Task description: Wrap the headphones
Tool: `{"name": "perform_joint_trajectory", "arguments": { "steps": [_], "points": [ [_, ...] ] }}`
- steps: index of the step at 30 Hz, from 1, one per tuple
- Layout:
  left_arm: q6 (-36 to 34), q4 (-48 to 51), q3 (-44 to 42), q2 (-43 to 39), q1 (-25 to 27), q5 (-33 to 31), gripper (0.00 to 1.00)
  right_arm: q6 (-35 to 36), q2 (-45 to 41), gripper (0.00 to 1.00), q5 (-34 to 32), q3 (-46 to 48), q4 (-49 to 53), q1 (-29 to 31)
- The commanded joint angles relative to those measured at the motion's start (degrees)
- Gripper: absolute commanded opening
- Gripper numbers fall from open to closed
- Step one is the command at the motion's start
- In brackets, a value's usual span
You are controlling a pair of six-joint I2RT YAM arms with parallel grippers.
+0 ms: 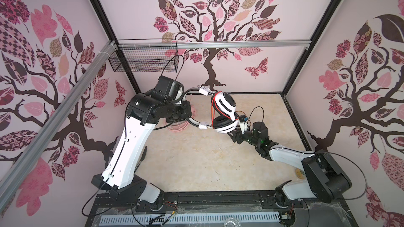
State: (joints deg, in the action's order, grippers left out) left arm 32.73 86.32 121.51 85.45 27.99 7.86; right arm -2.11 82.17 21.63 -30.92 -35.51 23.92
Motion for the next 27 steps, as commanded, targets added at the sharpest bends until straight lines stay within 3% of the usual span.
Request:
{"name": "perform_joint_trajectory", "arguments": {
  "steps": [1, 6, 13, 27],
  "points": [
    [-0.17, -1.77, 4.07, 0.18, -0.21, 2.24, 0.00, 2.09, 3.09, 0.63, -1.92, -1.31, -1.39, -0.10],
    [-0.69, -1.45, 5.16, 0.67, -0.30, 2.51, 0.00, 2.76, 7.87, 0.58, -0.99, -2.98, -5.47, -0.10],
    [-0.87, -0.91, 6.48, 1.20, -0.48, 2.94, 0.00, 2.16, 11.20, 0.39, 2.05, -4.68, -9.17, -0.10],
    [-1.70, -0.37, 6.99, 1.72, -1.66, 3.00, 0.00, 0.04, 2.69, 0.45, -0.80, 9.02, -17.62, -0.15]
  ]
}}
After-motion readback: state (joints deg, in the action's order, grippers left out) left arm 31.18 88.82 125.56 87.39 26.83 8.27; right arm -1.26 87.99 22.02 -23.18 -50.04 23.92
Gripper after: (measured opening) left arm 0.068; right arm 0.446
